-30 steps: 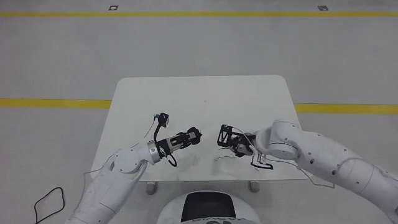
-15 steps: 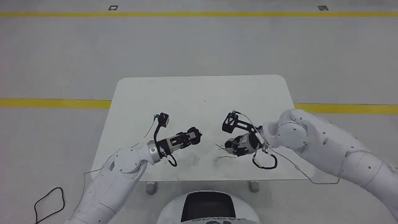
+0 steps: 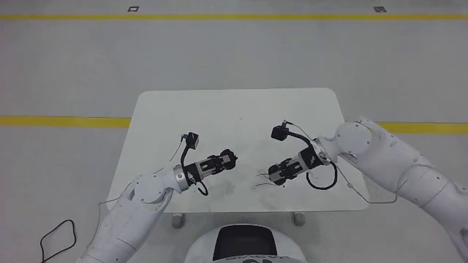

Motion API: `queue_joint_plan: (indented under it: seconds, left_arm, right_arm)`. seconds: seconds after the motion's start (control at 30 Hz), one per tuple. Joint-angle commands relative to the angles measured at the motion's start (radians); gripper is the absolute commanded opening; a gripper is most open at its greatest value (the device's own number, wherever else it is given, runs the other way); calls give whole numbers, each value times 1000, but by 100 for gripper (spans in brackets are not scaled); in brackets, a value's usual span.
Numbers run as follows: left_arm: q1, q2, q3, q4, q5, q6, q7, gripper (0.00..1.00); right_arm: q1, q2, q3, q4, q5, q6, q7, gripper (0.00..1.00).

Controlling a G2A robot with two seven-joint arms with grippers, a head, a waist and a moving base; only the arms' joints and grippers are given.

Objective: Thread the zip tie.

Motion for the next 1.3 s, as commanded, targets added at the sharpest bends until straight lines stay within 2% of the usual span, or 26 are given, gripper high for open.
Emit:
queue_joint_plan:
  seconds: [0.0, 0.27, 0.37, 0.4, 0.5, 0.57, 0.7, 0.73, 0.9, 1.1, 1.2, 1.27]
  left_arm:
    - [0, 0, 0, 0, 0, 0, 0, 0]
    - [0, 0, 0, 0, 0, 0, 0, 0]
    - [0, 0, 0, 0, 0, 0, 0, 0]
    - [0, 0, 0, 0, 0, 0, 0, 0]
    - [0, 0, 0, 0, 0, 0, 0, 0]
    - [0, 0, 0, 0, 0, 0, 0, 0]
    - [0, 0, 0, 0, 0, 0, 0, 0]
    - [0, 0, 0, 0, 0, 0, 0, 0]
    - [0, 0, 0, 0, 0, 0, 0, 0]
    - [0, 0, 0, 0, 0, 0, 0, 0]
    - [0, 0, 0, 0, 0, 0, 0, 0]
    - [0, 0, 0, 0, 0, 0, 0, 0]
  right_arm:
    - [0, 0, 0, 0, 0, 0, 0, 0]
    - [-12, -1, 3, -2, 13, 7, -12, 0]
    - [-16, 0, 24, 21, 125, 16, 51, 0]
    - [-15, -1, 31, 37, 187, 36, 100, 0]
    - [-1, -8, 44, 68, 282, 81, 191, 0]
    - [2, -16, 43, 90, 343, 113, 217, 0]
    - [40, -28, -9, 102, 410, 187, 217, 0]
    - [51, -32, -34, 109, 445, 219, 217, 0]
    - [127, -43, -147, 139, 514, 300, 217, 0]
    - [209, -61, -267, 206, 589, 313, 217, 0]
    - [227, -67, -310, 214, 655, 303, 217, 0]
    - [227, -67, -310, 214, 655, 303, 217, 0]
